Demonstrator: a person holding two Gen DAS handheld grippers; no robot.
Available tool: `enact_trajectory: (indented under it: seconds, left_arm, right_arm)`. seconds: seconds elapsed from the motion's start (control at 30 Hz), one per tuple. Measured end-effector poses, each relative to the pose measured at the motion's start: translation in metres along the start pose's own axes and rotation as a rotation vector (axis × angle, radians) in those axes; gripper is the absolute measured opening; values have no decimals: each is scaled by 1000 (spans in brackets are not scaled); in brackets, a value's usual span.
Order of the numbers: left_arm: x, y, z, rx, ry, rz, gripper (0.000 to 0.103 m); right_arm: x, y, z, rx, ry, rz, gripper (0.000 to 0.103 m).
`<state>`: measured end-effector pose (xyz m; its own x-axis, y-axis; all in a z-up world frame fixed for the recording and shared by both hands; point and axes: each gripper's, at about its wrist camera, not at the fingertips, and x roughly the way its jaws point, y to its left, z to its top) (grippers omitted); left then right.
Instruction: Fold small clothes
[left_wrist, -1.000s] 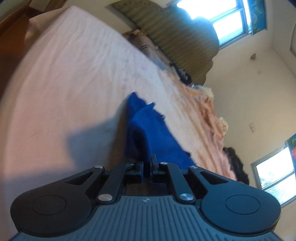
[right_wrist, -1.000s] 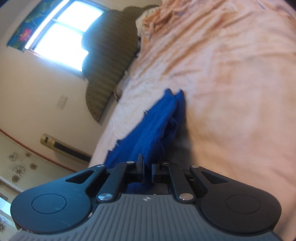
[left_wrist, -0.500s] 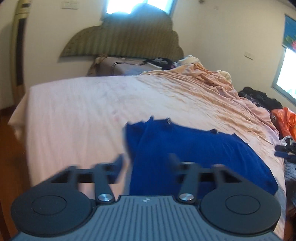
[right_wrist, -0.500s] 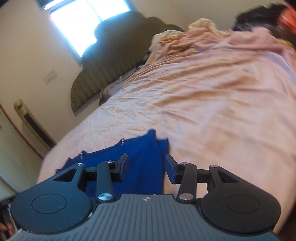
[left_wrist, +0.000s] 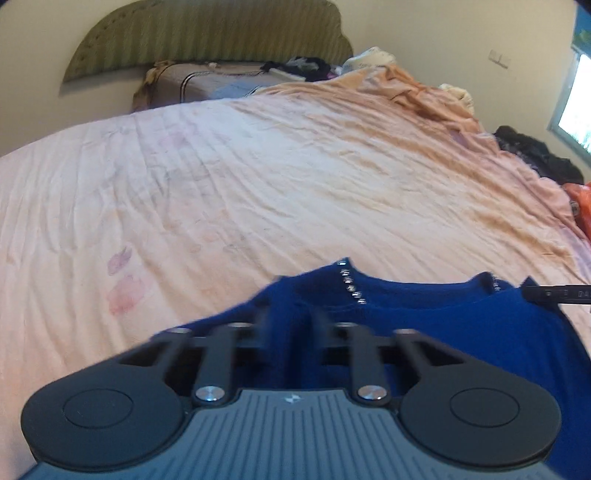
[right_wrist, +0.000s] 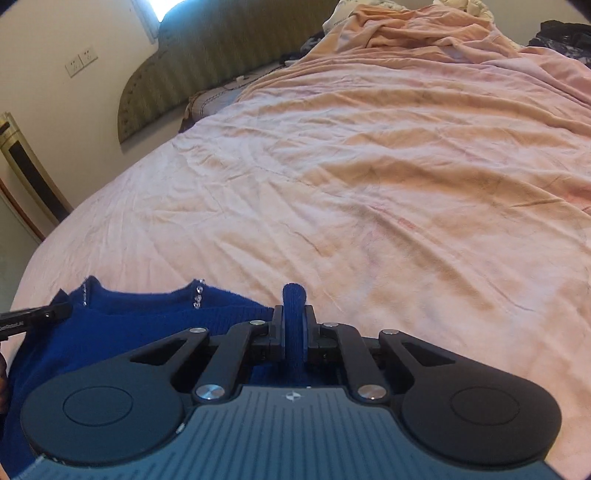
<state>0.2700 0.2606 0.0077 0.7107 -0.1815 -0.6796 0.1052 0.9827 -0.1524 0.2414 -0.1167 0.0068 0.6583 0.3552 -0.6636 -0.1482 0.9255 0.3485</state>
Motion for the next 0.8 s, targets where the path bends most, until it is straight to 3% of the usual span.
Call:
enact_trajectory:
  seconds: [0.13, 0.2, 0.3, 0.33, 0.4, 0.47, 0.53, 0.57, 0.67, 0.8]
  left_arm:
    - [-10, 2, 3, 46, -28, 9, 7]
    - [-12, 5, -1, 40, -63, 54, 7]
    - [-8, 9, -9, -5, -83, 58, 7]
    - [-9, 5, -9, 12, -88, 75, 9]
    - [-13, -2, -9, 50, -94, 96, 13]
    - [-25, -9, -8, 82, -90, 121, 16]
    - [-49, -21, -9, 120, -137, 159, 18]
    - [-64, -28, -11, 134, -179, 158, 26]
    - [-91, -50, -24, 140, -274, 90, 71]
    - [-62, -69, -41, 155, -181, 44, 72]
  right_arm:
    - [-27, -13, 7, 89, -144, 52, 10]
    - [-16, -22, 4, 113, -120, 10, 10]
    - [-2, -16, -12, 81, -84, -26, 11]
    - [-3, -15, -12, 81, -86, -31, 16]
    - [-11, -14, -11, 113, -90, -43, 38]
    - [-32, -10, -11, 112, -143, -59, 39]
    - [-62, 2, -15, 83, -216, -60, 38]
    - [-75, 11, -20, 77, -246, -42, 38]
    - [-91, 43, -43, 8, -252, 18, 45]
    - [-69, 68, -72, -112, -166, -90, 45]
